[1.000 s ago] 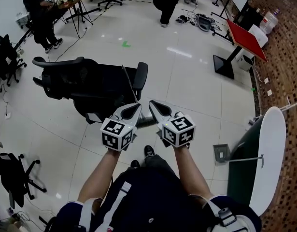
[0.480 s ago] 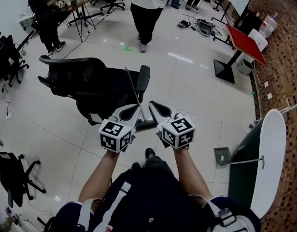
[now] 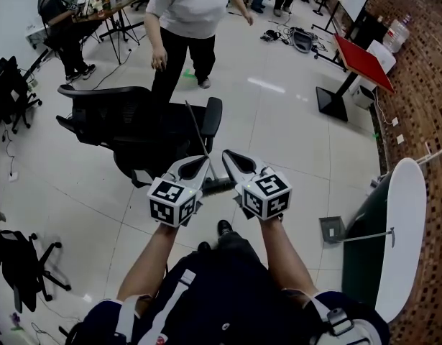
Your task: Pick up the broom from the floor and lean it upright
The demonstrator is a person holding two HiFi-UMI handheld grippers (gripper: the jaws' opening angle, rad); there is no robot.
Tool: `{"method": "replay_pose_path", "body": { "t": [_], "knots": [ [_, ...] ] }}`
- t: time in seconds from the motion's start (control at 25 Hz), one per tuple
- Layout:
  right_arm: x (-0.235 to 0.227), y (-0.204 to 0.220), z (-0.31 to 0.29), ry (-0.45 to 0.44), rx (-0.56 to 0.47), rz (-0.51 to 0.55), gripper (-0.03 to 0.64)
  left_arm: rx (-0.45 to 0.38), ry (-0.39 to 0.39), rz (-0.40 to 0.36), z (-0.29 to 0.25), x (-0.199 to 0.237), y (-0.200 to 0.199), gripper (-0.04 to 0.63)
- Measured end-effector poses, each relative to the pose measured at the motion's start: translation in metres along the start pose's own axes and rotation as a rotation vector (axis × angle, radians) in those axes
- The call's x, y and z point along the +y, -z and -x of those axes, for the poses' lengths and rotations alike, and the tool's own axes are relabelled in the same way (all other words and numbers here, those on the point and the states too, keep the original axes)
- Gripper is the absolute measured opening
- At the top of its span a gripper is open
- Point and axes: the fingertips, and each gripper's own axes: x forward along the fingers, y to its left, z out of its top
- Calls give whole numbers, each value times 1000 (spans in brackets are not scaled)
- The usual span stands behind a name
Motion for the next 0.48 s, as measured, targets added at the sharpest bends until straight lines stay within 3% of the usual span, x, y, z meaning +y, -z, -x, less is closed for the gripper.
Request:
{"method": "replay_pose_path", "body": {
  "t": [0.48],
  "knots": [
    [0, -2, -5, -2, -5, -3, 5, 3, 9, -8, -2, 2, -3, -2]
  ]
}}
